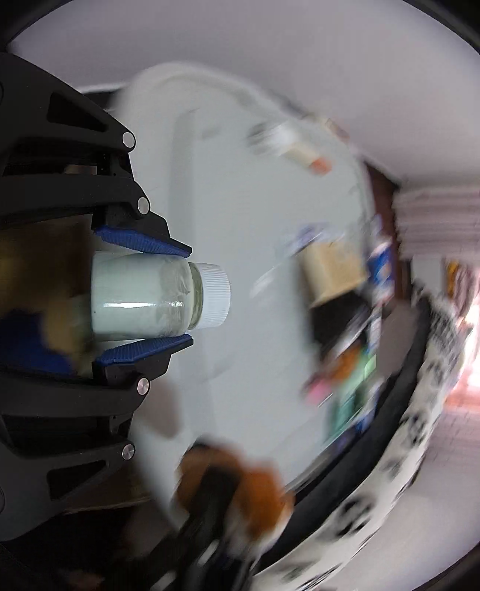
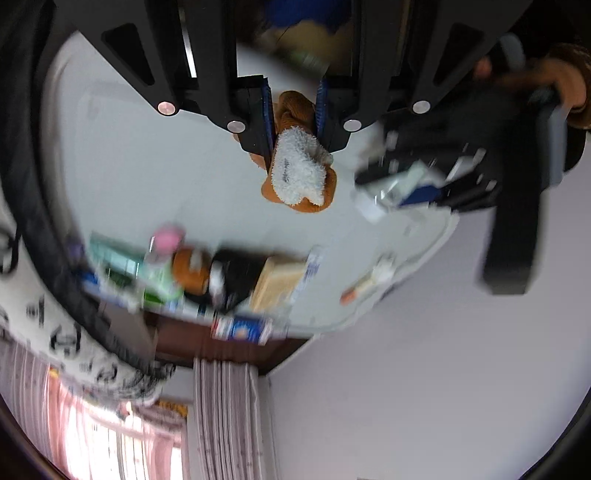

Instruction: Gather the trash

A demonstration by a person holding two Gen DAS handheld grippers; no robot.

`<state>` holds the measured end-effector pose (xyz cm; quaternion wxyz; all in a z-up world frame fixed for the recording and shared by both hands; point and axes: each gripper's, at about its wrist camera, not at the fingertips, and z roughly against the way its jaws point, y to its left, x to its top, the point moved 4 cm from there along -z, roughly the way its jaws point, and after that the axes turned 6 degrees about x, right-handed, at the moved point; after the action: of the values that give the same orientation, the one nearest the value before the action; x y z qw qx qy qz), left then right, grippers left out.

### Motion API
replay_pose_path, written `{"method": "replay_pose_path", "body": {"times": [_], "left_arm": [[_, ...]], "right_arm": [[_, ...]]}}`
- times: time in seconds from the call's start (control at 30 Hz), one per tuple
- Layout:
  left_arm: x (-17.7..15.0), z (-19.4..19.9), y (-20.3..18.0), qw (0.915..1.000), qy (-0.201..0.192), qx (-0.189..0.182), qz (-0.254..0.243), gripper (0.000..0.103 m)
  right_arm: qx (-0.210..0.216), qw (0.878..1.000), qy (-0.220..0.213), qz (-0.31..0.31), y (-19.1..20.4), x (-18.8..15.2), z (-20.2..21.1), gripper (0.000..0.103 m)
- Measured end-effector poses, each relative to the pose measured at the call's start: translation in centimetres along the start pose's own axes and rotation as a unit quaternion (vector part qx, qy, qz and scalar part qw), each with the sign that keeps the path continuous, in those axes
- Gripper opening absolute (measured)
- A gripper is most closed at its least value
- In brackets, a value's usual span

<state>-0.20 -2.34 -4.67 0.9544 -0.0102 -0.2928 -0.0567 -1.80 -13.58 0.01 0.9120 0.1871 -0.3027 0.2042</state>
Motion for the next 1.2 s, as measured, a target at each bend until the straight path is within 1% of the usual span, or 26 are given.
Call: {"method": "replay_pose_path", "body": {"times": [0.07,0.1,0.13,0.2,0.23,0.27,0.3,0.33,0.37,0.4,0.5,0.6,0.63,0.7,0.73,0.77,0.8,0.87,0.9,0.93,1.0,1.03,1.1,1.13,1.17,1.2], "left_arm": [[-3.7,0.6,-1.2,0.9993,0.031,-0.018,-0.013,0.042],[-5.0,0.5,-1.5,0.9986,0.046,-0.021,-0.017,0.042],[-6.6,0.2,-1.6,0.9973,0.067,-0.023,-0.016,0.042],[-8.4,-0.9,-1.7,0.9938,0.108,-0.019,-0.017,0.042],[-9.1,-1.5,-1.6,0.9914,0.13,-0.014,-0.006,0.048],[-9.5,-2.0,-1.6,0.9887,0.15,-0.002,-0.004,0.065],[-9.7,-2.4,-1.6,0.9864,0.164,0.011,-0.006,0.071],[-9.6,-2.5,-1.7,0.9859,0.165,0.023,-0.012,0.072],[-9.3,-2.5,-1.8,0.987,0.158,0.025,-0.017,0.072],[-9.0,-2.3,-1.9,0.988,0.151,0.026,-0.018,0.072],[-6.2,-1.1,-1.7,0.9935,0.109,0.031,-0.011,0.072],[-2.0,0.0,-0.2,0.9968,0.066,0.044,0.007,0.072],[-0.2,0.4,0.8,0.9973,0.047,0.054,0.018,0.072],[3.0,0.9,3.0,0.9967,0.017,0.067,0.043,0.072],[5.5,1.1,4.6,0.9952,-0.005,0.077,0.061,0.073],[7.2,0.9,5.9,0.9929,-0.016,0.096,0.068,0.082],[8.9,0.2,7.2,0.9894,-0.021,0.123,0.074,0.083],[10.8,-1.5,8.8,0.9833,-0.02,0.164,0.076,0.083],[11.6,-3.3,9.9,0.9796,-0.01,0.185,0.078,0.083],[11.9,-4.7,10.7,0.9776,0.002,0.195,0.08,0.083],[12.1,-8.1,12.1,0.9732,0.032,0.212,0.084,0.083],[12.1,-9.3,12.9,0.9713,0.039,0.216,0.091,0.083],[11.9,-10.9,13.4,0.9716,0.047,0.206,0.106,0.078],[11.6,-11.8,13.8,0.9714,0.055,0.199,0.117,0.076],[11.5,-12.3,14.0,0.971,0.061,0.195,0.125,0.071],[11.3,-12.9,13.9,0.9721,0.067,0.184,0.129,0.059]], "right_arm": [[0.006,1.0,0.022,-0.019,0.3,-3.1,-0.1,0.018],[0.004,0.999,0.041,-0.028,0.3,-5.0,-0.2,0.018],[0.003,0.998,0.051,-0.035,0.4,-6.2,-0.3,0.018],[0.002,0.995,0.079,-0.055,0.1,-8.8,-0.6,0.019],[-0.002,0.993,0.095,-0.064,0.0,-9.8,-0.8,0.023],[-0.007,0.992,0.106,-0.072,-0.2,-10.6,-1.0,0.027],[-0.009,0.989,0.122,-0.079,-0.5,-11.2,-1.4,0.032],[-0.012,0.987,0.135,-0.083,-0.6,-11.6,-1.7,0.033],[-0.017,0.987,0.132,-0.087,-0.8,-11.5,-1.7,0.034],[-0.018,0.988,0.125,-0.087,-1.0,-11.0,-1.6,0.035],[-0.019,0.992,0.091,-0.088,-1.1,-8.9,-0.7,0.049],[-0.021,0.995,0.049,-0.079,-1.1,-6.0,0.6,0.049],[-0.023,0.996,0.035,-0.073,-1.0,-4.8,1.1,0.049],[-0.03,0.997,0.011,-0.067,-1.0,-2.5,1.9,0.05],[-0.029,0.997,0.002,-0.066,-1.2,-1.3,2.2,0.053],[-0.031,0.997,-0.011,-0.065,-1.6,0.4,2.6,0.055],[-0.034,0.997,-0.019,-0.064,-1.9,1.7,2.8,0.057],[-0.045,0.996,-0.043,-0.061,-2.8,4.6,3.5,0.057],[-0.051,0.995,-0.054,-0.061,-3.4,5.9,3.7,0.058],[-0.059,0.994,-0.064,-0.066,-4.3,7.4,3.8,0.058],[-0.07,0.991,-0.08,-0.079,-5.9,9.0,3.7,0.06],[-0.08,0.989,-0.085,-0.086,-6.9,9.6,3.7,0.061],[-0.105,0.984,-0.096,-0.11,-9.6,10.3,3.6,0.061],[-0.111,0.981,-0.098,-0.122,-10.8,10.3,3.4,0.061],[-0.115,0.98,-0.097,-0.133,-11.8,10.2,3.1,0.061],[-0.123,0.977,-0.095,-0.146,-13.0,9.9,2.6,0.061]]}}
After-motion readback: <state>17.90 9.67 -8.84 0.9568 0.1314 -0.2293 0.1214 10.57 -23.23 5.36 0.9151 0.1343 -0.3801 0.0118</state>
